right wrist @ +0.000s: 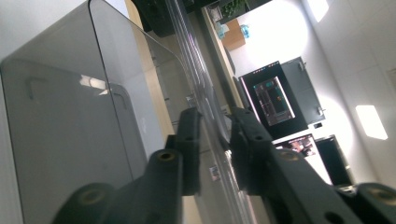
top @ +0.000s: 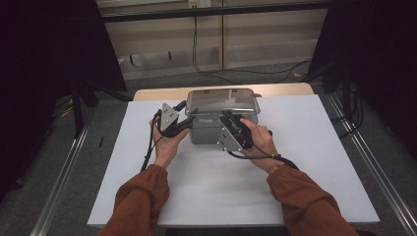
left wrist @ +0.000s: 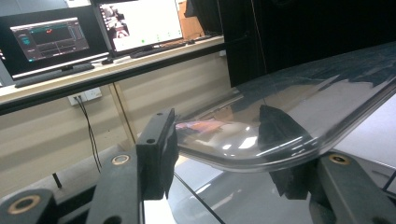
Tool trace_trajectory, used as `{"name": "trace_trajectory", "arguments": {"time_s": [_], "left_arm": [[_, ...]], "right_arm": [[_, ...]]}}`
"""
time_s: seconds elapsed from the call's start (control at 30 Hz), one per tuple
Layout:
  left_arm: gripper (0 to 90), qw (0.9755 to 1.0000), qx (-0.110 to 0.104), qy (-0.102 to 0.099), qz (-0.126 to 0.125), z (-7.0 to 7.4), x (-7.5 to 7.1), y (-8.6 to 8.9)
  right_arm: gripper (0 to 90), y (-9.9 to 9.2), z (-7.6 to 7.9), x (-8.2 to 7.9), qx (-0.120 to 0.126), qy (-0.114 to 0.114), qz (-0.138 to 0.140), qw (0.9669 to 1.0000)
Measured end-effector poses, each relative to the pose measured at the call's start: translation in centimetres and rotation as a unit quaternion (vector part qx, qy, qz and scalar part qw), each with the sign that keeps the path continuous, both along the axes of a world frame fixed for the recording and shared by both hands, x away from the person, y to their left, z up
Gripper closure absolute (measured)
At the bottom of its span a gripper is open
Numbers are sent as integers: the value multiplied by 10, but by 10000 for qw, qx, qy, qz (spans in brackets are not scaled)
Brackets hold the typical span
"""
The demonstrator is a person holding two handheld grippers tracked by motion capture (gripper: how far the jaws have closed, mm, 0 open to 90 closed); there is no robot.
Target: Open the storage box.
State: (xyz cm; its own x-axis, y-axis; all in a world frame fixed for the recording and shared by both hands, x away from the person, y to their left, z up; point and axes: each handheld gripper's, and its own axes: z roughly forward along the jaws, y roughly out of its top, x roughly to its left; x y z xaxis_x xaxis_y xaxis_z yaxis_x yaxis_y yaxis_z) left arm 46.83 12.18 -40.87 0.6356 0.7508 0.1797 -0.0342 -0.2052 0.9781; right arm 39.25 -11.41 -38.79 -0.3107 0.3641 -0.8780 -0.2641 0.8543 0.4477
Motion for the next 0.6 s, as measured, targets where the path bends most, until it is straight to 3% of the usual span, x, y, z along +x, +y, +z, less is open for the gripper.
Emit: {"name": "trace_trajectory", "arguments": {"time_s": [0.07,0.13,0.17,0.2,0.3,0.4,0.43,0.6], "left_arm": [[483,10000,46,-13,12,1,0,0],[484,10000,19,-2,4,1,0,1],[489,10000,20,2,-3,0,0,1],[493,10000,16,1,4,0,1,2],[493,10000,1,26,16,1,0,1],[492,10000,-8,37,30,0,0,1],[492,10000,-2,42,32,0,1,1],[491,10000,-27,87,34,0,1,1]], "right_arm": [[571,-3,0,2,309,130,-85,9994],[534,-5,0,3,451,207,-112,9987],[460,-8,0,4,745,389,-155,9963],[427,-10,-1,4,854,476,-146,9951],[368,-16,-1,5,1063,765,-155,9913],[329,-25,-1,7,1329,941,-158,9865],[329,-25,-1,7,1329,941,-158,9865],[287,-43,2,14,2078,1438,-175,9674]]}}
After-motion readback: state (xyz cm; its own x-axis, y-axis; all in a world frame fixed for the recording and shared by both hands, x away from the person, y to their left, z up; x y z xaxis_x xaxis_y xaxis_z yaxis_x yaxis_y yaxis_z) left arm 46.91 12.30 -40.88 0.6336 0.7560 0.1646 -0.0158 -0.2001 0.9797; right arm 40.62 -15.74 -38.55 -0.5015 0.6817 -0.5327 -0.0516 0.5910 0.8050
